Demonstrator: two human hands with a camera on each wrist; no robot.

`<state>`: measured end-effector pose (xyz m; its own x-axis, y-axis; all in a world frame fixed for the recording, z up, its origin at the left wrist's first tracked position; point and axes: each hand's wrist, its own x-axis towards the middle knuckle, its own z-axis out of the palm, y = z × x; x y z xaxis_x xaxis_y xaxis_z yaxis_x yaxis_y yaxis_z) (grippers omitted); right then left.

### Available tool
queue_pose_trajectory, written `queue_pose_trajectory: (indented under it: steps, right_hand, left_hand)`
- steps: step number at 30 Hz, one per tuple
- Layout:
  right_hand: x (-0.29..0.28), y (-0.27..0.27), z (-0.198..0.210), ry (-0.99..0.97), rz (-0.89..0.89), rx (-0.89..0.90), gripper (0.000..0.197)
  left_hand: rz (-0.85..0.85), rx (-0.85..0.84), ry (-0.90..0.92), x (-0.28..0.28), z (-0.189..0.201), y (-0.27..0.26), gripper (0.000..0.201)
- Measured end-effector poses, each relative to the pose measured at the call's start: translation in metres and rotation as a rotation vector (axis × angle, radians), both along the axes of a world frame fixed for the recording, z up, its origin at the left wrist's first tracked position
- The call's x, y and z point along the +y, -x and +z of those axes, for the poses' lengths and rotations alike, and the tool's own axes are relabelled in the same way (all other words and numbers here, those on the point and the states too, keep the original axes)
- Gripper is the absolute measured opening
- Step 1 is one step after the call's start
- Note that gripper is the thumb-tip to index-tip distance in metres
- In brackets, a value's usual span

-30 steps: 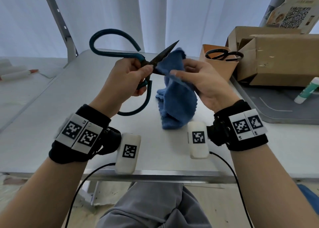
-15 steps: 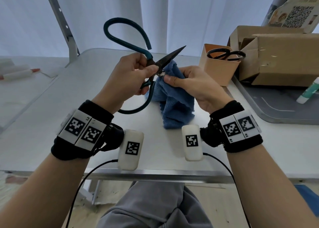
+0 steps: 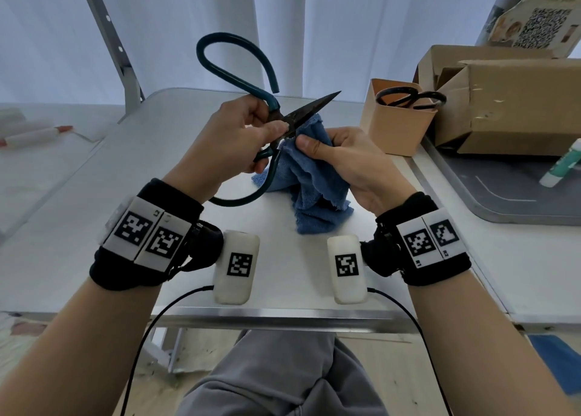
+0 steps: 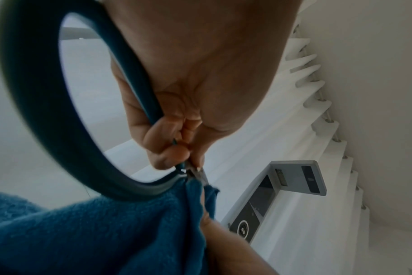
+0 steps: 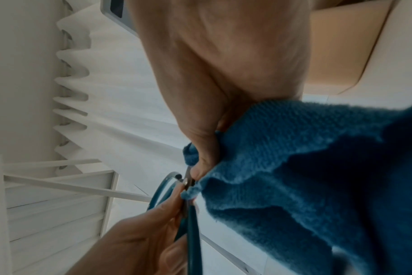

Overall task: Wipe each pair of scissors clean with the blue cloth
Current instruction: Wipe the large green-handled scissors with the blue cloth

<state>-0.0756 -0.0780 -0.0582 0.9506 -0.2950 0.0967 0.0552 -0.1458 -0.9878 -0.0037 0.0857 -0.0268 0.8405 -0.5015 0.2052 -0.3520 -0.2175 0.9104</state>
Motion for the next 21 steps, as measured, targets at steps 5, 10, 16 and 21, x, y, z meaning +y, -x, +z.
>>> queue_pose_trajectory:
  steps: [5,10,16,21]
  right_hand:
    - [-0.019,-0.002,-0.007,-0.155,-0.217,-0.059,0.016]
    - [-0.033,-0.005,-0.006,-0.316,-0.491,-0.211,0.021]
    - [-0.004,0.003,0.009,-0.327,-0.074,-0.120,0.018]
    - [0.003,0.000,0.007,-0.143,0.006,-0.074,0.034]
  left_hand:
    - [0.018,0.036,-0.003,0.013,0.002,-0.008,0.012]
    - [0.029,0.080,-0.002,0.020,0.001,-0.015,0.015]
    - [0.004,0.097,0.006,0.011,-0.001,-0.013,0.019]
    - [-0.024,0.099,0.009,0.008,-0.001,-0.011,0.018]
